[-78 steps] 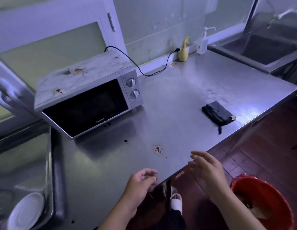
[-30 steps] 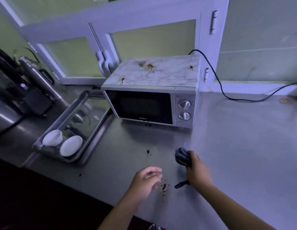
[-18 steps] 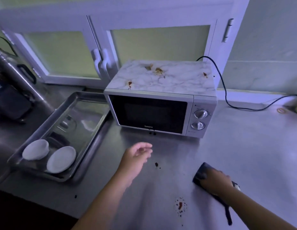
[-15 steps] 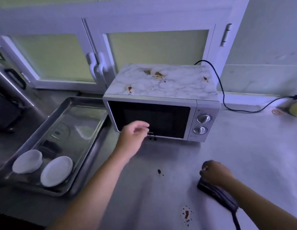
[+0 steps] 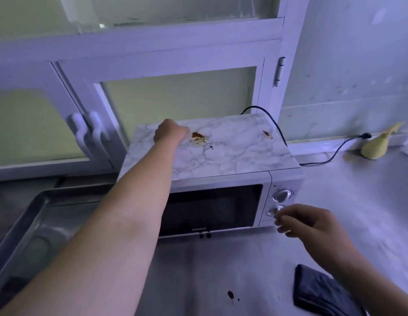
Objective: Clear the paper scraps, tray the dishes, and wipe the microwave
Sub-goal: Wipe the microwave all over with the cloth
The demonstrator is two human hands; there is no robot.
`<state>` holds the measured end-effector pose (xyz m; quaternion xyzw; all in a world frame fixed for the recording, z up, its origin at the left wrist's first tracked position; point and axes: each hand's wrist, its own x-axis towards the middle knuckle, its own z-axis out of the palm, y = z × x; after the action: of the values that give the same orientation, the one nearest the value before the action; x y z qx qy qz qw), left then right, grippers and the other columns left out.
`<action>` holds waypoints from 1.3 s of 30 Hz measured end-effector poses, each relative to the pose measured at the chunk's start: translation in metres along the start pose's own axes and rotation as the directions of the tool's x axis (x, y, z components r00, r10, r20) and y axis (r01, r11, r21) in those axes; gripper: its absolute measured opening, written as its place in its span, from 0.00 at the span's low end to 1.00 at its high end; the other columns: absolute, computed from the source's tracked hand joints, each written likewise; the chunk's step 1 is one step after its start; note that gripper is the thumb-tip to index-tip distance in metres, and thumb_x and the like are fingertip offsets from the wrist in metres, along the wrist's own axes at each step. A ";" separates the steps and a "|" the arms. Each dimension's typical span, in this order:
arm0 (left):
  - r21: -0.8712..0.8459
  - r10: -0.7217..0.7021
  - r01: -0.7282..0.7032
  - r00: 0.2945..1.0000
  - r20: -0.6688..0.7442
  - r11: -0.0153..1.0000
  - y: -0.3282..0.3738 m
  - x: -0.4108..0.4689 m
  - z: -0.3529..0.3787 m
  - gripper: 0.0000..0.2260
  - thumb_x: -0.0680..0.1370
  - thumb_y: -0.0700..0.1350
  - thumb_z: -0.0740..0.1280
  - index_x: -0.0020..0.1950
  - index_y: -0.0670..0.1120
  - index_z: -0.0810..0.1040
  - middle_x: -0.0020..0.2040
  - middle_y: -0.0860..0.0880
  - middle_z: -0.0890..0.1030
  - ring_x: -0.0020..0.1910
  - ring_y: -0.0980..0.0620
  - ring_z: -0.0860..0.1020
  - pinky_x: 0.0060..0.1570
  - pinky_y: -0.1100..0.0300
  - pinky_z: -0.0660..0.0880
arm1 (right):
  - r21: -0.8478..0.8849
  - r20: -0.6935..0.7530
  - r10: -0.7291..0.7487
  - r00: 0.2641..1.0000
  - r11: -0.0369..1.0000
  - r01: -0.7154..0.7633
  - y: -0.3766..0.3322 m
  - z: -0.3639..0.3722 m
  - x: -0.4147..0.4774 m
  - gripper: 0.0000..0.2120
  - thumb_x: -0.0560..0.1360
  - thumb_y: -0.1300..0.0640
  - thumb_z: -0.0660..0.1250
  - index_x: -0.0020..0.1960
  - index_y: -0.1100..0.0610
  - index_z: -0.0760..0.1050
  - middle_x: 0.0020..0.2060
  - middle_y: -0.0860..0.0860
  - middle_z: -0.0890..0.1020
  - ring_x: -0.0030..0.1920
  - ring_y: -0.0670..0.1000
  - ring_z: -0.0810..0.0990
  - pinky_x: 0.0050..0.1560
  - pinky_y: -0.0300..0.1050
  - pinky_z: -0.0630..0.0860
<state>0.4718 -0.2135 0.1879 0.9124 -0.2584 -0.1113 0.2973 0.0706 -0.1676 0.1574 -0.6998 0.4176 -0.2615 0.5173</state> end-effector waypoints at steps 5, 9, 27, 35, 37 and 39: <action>-0.068 -0.021 0.014 0.995 -0.096 0.998 -0.005 0.021 0.015 0.19 0.73 0.57 0.74 0.50 0.42 0.79 0.52 0.43 0.83 0.53 0.41 0.81 0.42 0.57 0.71 | 0.082 -0.054 0.031 0.998 0.996 -0.027 0.018 -0.011 0.002 0.13 0.75 0.73 0.67 0.39 0.60 0.84 0.35 0.57 0.85 0.36 0.53 0.84 0.41 0.43 0.78; -0.365 0.124 -0.175 0.979 -0.160 0.914 0.001 -0.016 0.005 0.09 0.74 0.46 0.73 0.36 0.47 0.78 0.32 0.51 0.76 0.37 0.49 0.75 0.31 0.62 0.65 | 0.103 -0.075 0.040 0.996 0.994 -0.032 0.028 -0.023 -0.009 0.13 0.76 0.73 0.66 0.40 0.60 0.84 0.36 0.57 0.86 0.37 0.54 0.85 0.43 0.48 0.78; -0.561 0.464 0.078 0.474 0.748 0.824 0.015 -0.576 0.222 0.08 0.69 0.45 0.76 0.46 0.45 0.84 0.42 0.46 0.85 0.43 0.53 0.81 0.47 0.58 0.76 | 0.294 -0.240 0.213 0.947 0.946 -0.138 0.179 -0.177 -0.274 0.10 0.71 0.65 0.76 0.47 0.52 0.83 0.42 0.52 0.85 0.41 0.47 0.82 0.44 0.41 0.79; -0.314 0.303 0.026 0.194 0.933 0.949 -0.011 -0.731 0.343 0.08 0.69 0.37 0.74 0.42 0.49 0.80 0.40 0.41 0.84 0.40 0.52 0.80 0.44 0.62 0.75 | 0.273 -0.369 0.511 0.777 0.858 -0.435 0.323 -0.223 -0.437 0.13 0.70 0.64 0.77 0.49 0.50 0.82 0.37 0.43 0.84 0.39 0.41 0.81 0.41 0.38 0.77; -0.208 0.204 0.022 0.129 0.971 0.978 -0.020 -0.760 0.378 0.10 0.73 0.33 0.73 0.46 0.47 0.79 0.38 0.42 0.83 0.38 0.51 0.79 0.40 0.64 0.75 | 0.324 -0.386 0.617 0.686 0.787 -0.526 0.368 -0.221 -0.462 0.09 0.70 0.64 0.76 0.44 0.51 0.82 0.36 0.48 0.84 0.37 0.44 0.81 0.41 0.41 0.77; -0.090 0.088 0.032 0.066 0.994 0.995 -0.028 -0.783 0.412 0.12 0.75 0.35 0.73 0.54 0.47 0.78 0.43 0.45 0.85 0.39 0.53 0.81 0.39 0.64 0.76 | 0.456 -0.375 0.750 0.544 0.661 -0.596 0.415 -0.219 -0.480 0.07 0.71 0.64 0.76 0.40 0.53 0.82 0.35 0.50 0.84 0.37 0.46 0.81 0.40 0.42 0.77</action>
<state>-0.3232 0.0271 -0.1188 0.5708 -0.4038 -0.7101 0.0824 -0.4816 0.0841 -0.1302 -0.3008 0.7414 -0.2789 0.5311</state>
